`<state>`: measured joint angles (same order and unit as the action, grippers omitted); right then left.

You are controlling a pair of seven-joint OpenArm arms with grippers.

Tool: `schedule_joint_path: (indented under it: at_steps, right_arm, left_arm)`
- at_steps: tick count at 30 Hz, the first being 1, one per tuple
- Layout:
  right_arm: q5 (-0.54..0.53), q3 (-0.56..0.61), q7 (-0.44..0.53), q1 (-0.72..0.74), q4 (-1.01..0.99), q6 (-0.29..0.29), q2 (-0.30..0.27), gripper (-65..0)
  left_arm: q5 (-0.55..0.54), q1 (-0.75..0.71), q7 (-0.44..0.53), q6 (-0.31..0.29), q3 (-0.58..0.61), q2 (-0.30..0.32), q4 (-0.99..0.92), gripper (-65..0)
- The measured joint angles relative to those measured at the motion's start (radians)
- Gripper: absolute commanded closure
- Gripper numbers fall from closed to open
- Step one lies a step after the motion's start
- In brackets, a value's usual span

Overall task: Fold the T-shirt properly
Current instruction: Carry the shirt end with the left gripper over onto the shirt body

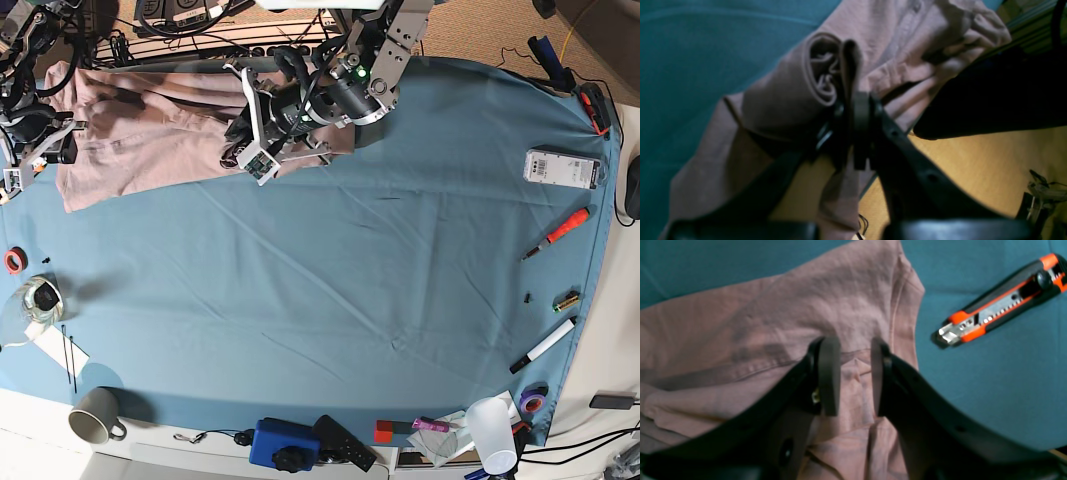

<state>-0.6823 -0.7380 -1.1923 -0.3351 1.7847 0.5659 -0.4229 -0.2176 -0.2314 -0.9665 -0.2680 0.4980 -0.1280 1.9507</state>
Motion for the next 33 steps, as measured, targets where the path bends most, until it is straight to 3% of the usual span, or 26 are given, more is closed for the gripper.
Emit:
schedule_joint_path:
  at_steps: [2, 5, 9, 12, 15, 19, 23, 33]
  right_arm:
    - [0.001, 0.0, 0.0, 0.0, 0.0, 0.0, 0.0, -16.4]
    - [0.001, 0.0, 0.0, 0.0, 0.0, 0.0, 0.0, -16.4]
    - [0.001, 0.0, 0.0, 0.0, 0.0, 0.0, 0.0, -16.4]
    - [0.001, 0.0, 0.0, 0.0, 0.0, 0.0, 0.0, -16.4]
    - [0.0, 0.0, 0.004, 0.0, 0.0, 0.0, 0.0, -16.4]
    - [0.001, 0.0, 0.003, 0.0, 0.0, 0.0, 0.0, -16.4]
    - [0.001, 0.0, 0.004, 0.0, 0.0, 0.0, 0.0, -16.4]
    - [0.0, 0.0, 0.003, 0.0, 0.0, 0.0, 0.0, -16.4]
  left_arm:
    - [-0.002, 0.0, 0.034, -0.053, 0.0, 0.0, 0.0, -15.2]
    - [0.004, 0.0, 0.082, -0.054, 0.002, 0.0, 0.0, -31.6]
    - [0.056, 0.0, 0.088, -0.012, 0.002, 0.0, 0.0, -33.9]
    - [0.118, 0.0, 0.087, -0.012, 0.002, 0.001, 0.0, -33.9]
    - [0.182, 0.0, 0.039, 0.06, 0.002, -0.001, 0.027, -29.6]
    - [0.326, 0.003, -0.034, 0.172, 0.002, -0.002, 0.068, -12.1]
    - [0.314, -0.003, -0.062, 0.175, 0.002, -0.003, 0.058, -0.3]
    - [0.288, -0.012, -0.062, 0.09, -0.002, 0.005, -0.058, 0.0]
